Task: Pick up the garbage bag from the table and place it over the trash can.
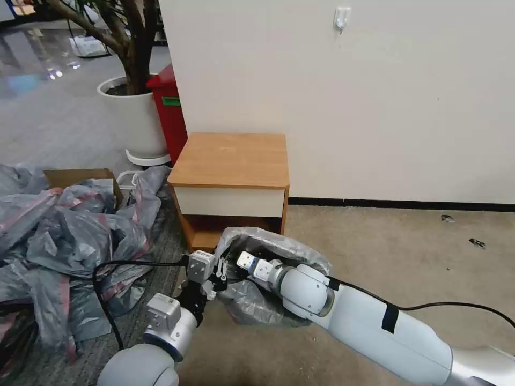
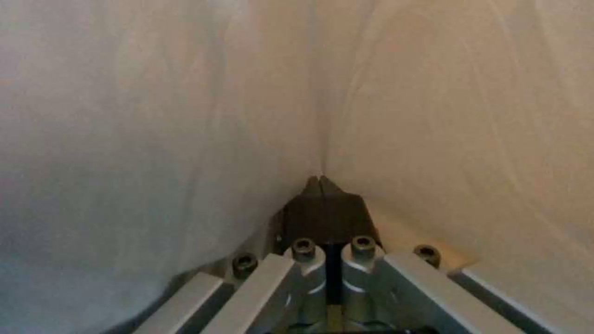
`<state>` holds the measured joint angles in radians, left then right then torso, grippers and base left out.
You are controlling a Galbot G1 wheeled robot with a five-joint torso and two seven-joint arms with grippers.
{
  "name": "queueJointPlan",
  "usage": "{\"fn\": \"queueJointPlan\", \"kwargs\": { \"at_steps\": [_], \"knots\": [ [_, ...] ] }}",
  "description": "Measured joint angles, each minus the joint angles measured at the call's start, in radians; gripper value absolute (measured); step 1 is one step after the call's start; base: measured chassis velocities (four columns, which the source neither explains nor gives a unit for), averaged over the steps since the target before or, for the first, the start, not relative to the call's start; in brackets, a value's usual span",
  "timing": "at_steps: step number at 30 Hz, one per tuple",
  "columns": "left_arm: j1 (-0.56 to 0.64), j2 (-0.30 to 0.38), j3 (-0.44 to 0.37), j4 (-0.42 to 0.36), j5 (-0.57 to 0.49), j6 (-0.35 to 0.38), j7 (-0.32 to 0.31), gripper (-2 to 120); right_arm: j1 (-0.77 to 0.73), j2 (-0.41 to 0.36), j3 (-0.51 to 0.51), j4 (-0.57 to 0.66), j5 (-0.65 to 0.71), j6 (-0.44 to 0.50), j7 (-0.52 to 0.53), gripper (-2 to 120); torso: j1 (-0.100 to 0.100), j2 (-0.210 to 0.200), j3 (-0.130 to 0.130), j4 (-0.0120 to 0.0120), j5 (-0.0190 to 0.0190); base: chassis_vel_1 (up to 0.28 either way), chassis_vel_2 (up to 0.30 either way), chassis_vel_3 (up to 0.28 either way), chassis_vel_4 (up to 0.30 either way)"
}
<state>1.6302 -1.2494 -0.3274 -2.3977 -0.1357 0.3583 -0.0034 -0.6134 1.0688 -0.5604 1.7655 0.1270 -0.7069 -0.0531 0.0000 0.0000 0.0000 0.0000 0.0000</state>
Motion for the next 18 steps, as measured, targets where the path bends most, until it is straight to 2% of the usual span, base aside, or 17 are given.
{"fn": "queueJointPlan", "kwargs": {
  "at_steps": [9,18],
  "knots": [
    [0.002,-0.009,0.008,-0.002,0.003,0.000,0.003,5,-0.007,0.004,-0.004,-0.017,0.001,0.000,0.014,0,0.000,0.000,0.000,0.0002,0.0001,0.000,0.000,0.000,0.000],
    [-0.012,-0.019,-0.023,0.042,-0.027,0.000,-0.010,5,-0.014,-0.044,-0.007,0.078,0.098,0.000,0.030,0,0.000,0.000,0.000,0.0000,0.0000,0.000,0.000,0.000,0.000]
  ]
}}
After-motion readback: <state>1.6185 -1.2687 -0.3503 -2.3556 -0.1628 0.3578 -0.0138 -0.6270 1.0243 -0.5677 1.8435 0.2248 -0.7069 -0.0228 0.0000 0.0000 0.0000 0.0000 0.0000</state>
